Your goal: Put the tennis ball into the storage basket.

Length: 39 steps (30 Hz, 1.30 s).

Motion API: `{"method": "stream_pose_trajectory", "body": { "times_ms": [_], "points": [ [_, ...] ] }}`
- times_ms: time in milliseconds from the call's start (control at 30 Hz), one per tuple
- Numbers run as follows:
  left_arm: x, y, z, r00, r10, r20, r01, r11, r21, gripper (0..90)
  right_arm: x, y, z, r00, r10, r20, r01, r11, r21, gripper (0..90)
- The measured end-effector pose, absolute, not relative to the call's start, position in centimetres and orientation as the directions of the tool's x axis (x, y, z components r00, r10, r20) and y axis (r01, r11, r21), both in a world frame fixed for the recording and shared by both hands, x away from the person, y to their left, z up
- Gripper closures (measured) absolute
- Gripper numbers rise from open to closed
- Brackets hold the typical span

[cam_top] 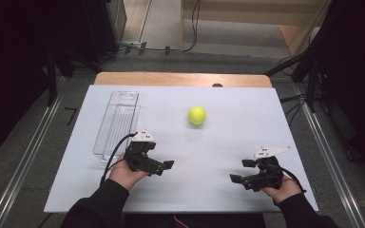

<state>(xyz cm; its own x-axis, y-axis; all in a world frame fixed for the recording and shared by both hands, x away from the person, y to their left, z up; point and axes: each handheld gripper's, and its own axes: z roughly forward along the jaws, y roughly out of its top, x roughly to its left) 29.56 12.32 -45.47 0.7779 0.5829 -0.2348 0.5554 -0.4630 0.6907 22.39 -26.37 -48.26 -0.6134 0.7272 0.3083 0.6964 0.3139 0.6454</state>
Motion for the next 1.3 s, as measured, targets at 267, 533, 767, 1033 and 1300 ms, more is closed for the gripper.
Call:
{"method": "stream_pose_trajectory", "body": {
  "times_ms": [267,533,767,1033,1300],
  "points": [
    [30.0,12.0,-45.6,0.78,0.581,-0.235,0.556,-0.47,0.685,0.0,22.4,-26.5,-48.2,-0.607,0.737,0.299,0.693,0.306,0.653,15.4],
    [30.4,11.6,-45.6,0.789,0.566,-0.239,0.549,-0.475,0.687,0.0,22.6,-26.7,-48.4,-0.611,0.721,0.326,0.701,0.302,0.646,19.8],
    [30.9,11.3,-45.6,0.792,0.566,-0.228,0.544,-0.484,0.686,0.0,22.7,-26.7,-48.3,-0.605,0.734,0.308,0.696,0.3,0.652,17.1],
    [31.6,10.9,-45.7,0.791,0.567,-0.23,0.548,-0.489,0.679,0.0,22.7,-26.7,-48.3,-0.605,0.736,0.303,0.692,0.298,0.658,17.1],
    [32.4,10.1,-45.6,0.796,0.561,-0.226,0.543,-0.498,0.676,0.0,22.7,-26.7,-48.3,-0.608,0.735,0.3,0.689,0.301,0.659,16.9]
  ]
}}
